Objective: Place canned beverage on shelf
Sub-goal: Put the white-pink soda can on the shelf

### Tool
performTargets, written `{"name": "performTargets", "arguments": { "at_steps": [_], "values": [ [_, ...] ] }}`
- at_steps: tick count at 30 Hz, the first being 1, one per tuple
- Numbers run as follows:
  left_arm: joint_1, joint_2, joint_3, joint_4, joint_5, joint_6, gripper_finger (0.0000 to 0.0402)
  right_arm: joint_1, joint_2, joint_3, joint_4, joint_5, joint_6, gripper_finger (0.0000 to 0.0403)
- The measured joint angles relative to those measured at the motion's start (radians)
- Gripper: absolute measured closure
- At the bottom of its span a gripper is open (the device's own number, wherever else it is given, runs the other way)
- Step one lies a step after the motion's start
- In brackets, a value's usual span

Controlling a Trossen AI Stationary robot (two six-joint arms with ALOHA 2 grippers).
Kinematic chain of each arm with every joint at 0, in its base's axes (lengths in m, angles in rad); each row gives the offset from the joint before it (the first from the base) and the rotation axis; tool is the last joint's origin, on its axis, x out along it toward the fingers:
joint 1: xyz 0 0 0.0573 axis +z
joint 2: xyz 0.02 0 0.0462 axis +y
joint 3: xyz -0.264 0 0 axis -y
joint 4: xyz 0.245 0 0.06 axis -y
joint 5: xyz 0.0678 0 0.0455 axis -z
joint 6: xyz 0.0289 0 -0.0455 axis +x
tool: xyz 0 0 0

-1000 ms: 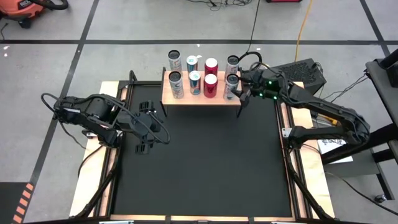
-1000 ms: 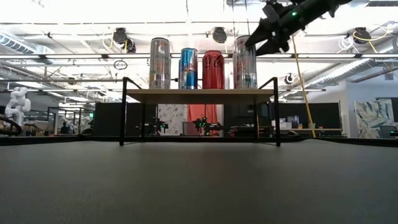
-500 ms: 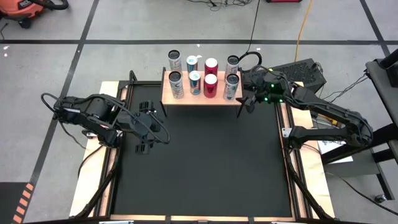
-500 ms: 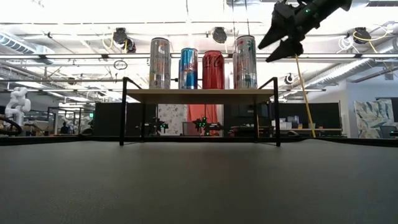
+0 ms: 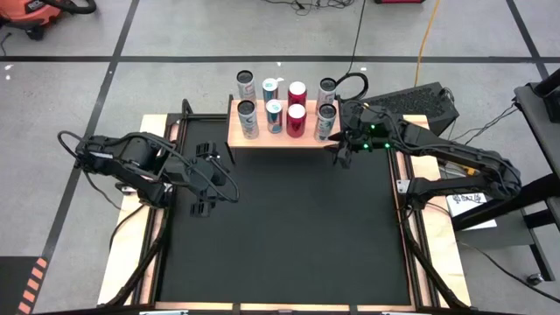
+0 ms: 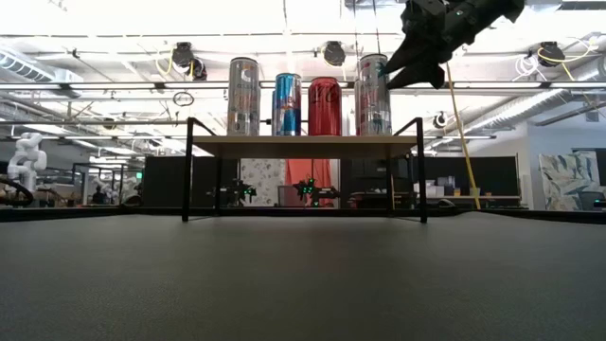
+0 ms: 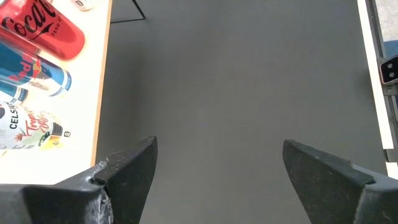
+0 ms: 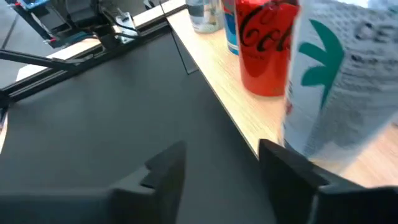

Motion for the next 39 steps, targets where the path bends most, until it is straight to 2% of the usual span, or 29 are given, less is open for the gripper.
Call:
{"name": "performTargets", "arguments": {
  "at_steps": [9, 17, 23, 29, 39],
  "values": [
    [0.0, 0.0, 0.0, 0.0, 0.0, 0.0, 0.0058, 0.014, 0.01, 0.0, 0.082, 0.032, -0.003, 0.0327],
    [0.0, 0.0, 0.0, 0.0, 0.0, 0.0, 0.0058, 0.011, 0.052, 0.0, 0.119, 0.035, -0.003, 0.0387],
    [0.0, 0.0, 0.0, 0.0, 0.0, 0.0, 0.0058, 0.01, 0.087, 0.0, 0.177, 0.037, -0.003, 0.0401],
    [0.0, 0.0, 0.0, 0.0, 0.0, 0.0, 0.0058, 0.01, 0.092, 0.0, 0.155, 0.139, -0.004, 0.0402],
    [0.0, 0.0, 0.0, 0.0, 0.0, 0.0, 0.0058, 0.01, 0.092, 0.0, 0.135, 0.137, -0.004, 0.0403]
  ]
}}
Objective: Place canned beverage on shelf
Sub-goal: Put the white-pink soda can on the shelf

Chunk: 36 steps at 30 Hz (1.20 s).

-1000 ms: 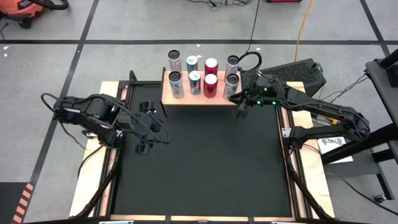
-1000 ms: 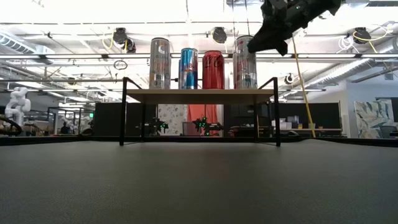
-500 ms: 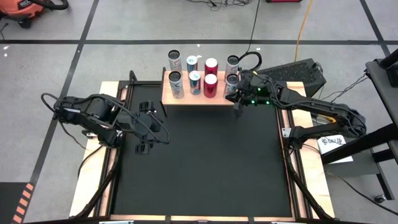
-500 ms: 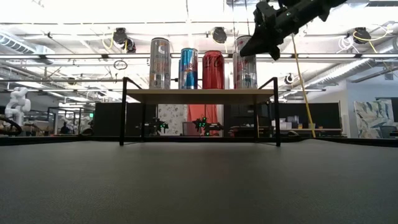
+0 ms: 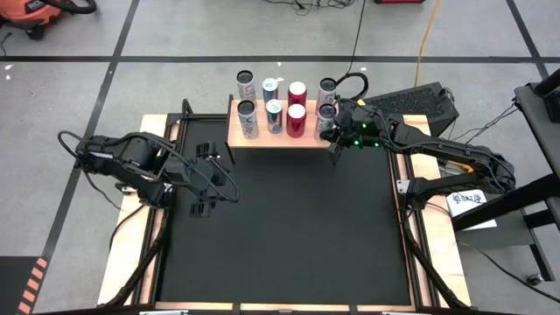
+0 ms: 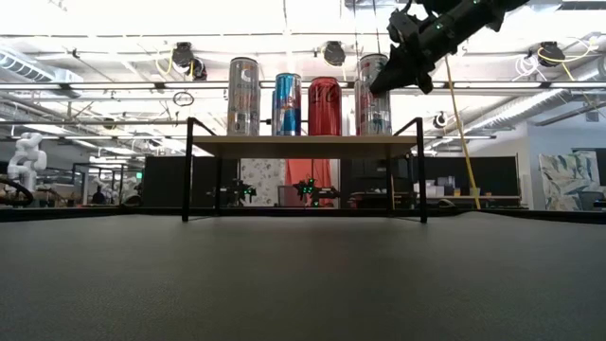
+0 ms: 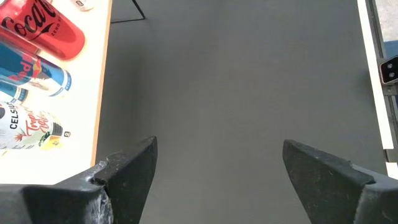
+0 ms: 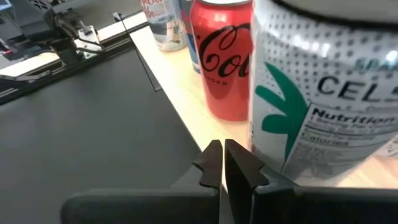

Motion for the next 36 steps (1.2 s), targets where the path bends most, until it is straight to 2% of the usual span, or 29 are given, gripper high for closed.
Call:
{"name": "performTargets", "arguments": {
  "at_steps": [8, 16, 21, 32, 36],
  "values": [
    [0.0, 0.0, 0.0, 0.0, 0.0, 0.0, 0.0058, 0.0, 0.0, 0.0, -0.015, 0.05, 0.001, 0.0403],
    [0.0, 0.0, 0.0, 0.0, 0.0, 0.0, 0.0058, 0.0, 0.0, 0.0, -0.061, 0.057, 0.003, 0.0403],
    [0.0, 0.0, 0.0, 0.0, 0.0, 0.0, 0.0058, -0.003, 0.0, 0.0, -0.062, 0.109, 0.022, 0.0403],
    [0.0, 0.0, 0.0, 0.0, 0.0, 0.0, 0.0058, -0.027, -0.002, 0.0, -0.1, 0.109, 0.052, 0.0403],
    [0.0, 0.0, 0.0, 0.0, 0.0, 0.0, 0.0058, -0.027, -0.002, 0.0, -0.104, 0.159, 0.057, 0.0403]
  ]
}}
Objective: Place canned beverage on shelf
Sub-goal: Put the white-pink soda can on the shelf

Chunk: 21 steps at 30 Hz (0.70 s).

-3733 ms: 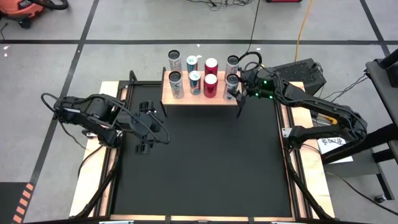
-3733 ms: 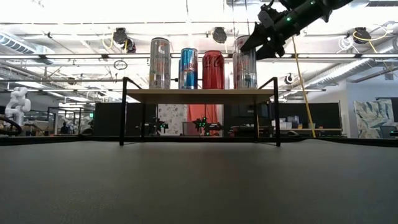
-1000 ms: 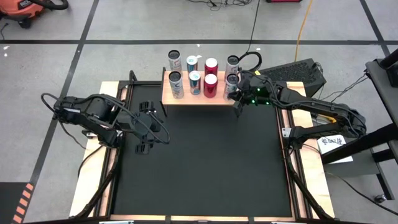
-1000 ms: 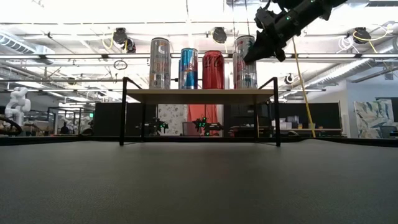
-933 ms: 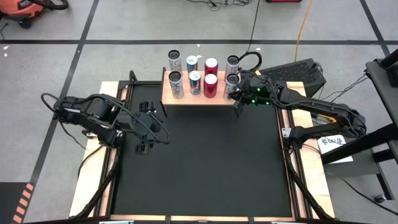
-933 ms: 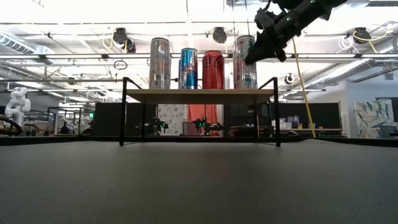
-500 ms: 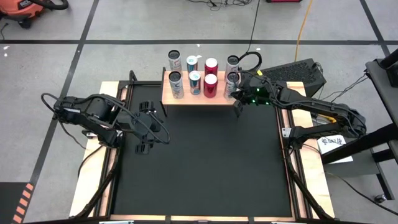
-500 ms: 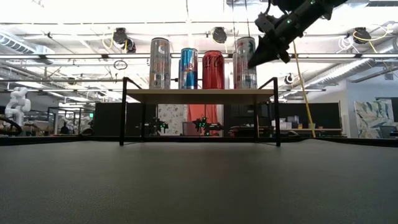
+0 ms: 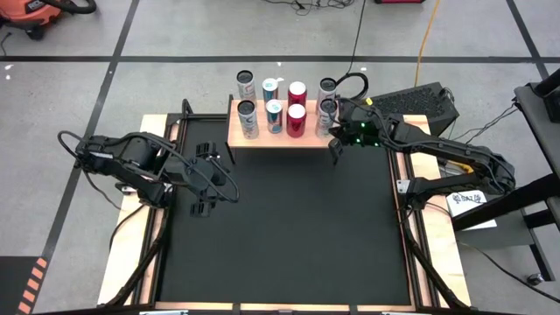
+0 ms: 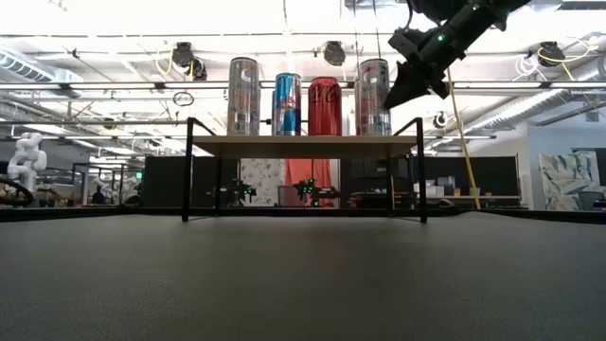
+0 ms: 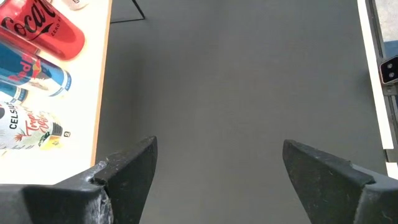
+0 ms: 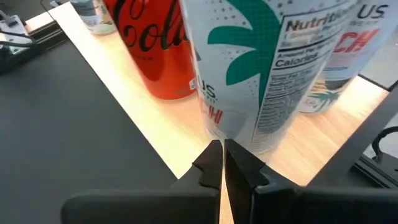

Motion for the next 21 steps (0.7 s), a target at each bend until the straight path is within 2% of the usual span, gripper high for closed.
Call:
{"name": "performTargets", "arguments": {
  "at_steps": [21],
  "values": [
    [0.0, 0.0, 0.0, 0.0, 0.0, 0.0, 0.0058, 0.0, -0.002, 0.0, 0.0, 0.052, 0.018, 0.0403]
  ]
}}
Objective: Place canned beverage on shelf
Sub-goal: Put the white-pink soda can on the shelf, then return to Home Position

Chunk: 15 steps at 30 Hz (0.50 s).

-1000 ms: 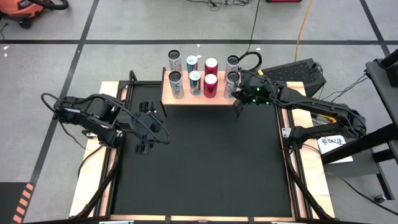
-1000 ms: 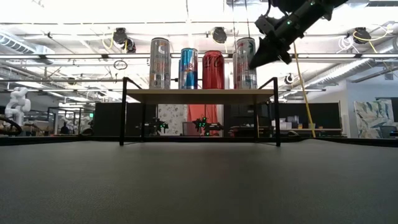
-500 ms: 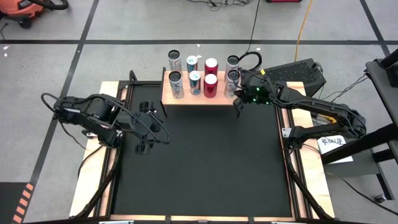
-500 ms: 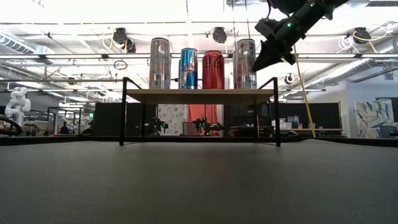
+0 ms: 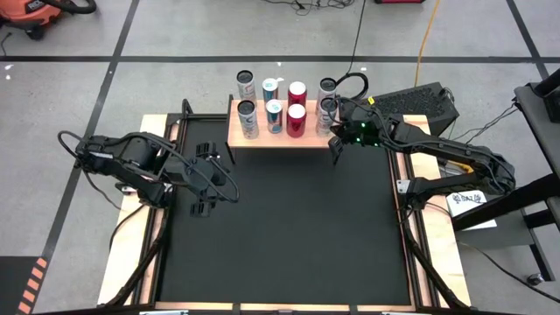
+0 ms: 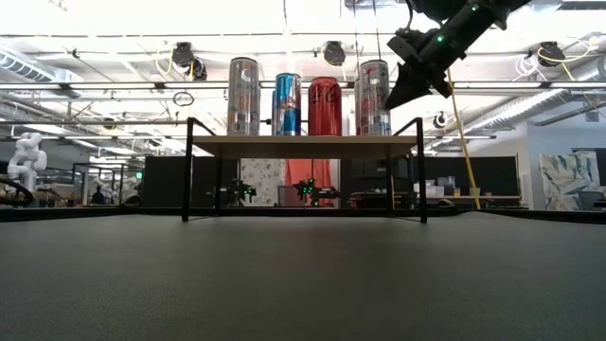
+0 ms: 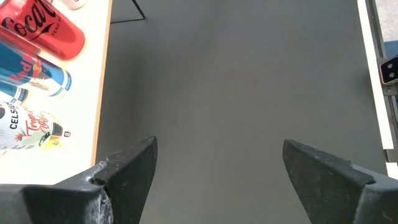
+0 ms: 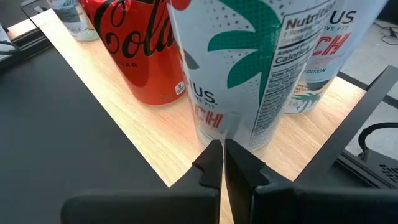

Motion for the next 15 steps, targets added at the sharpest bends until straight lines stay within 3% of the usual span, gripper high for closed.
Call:
{"name": "performTargets", "arguments": {
  "at_steps": [15],
  "values": [
    [0.0, 0.0, 0.0, 0.0, 0.0, 0.007, 0.0058, -0.009, -0.037, 0.0, -0.015, -0.034, 0.015, 0.0403]
  ]
}}
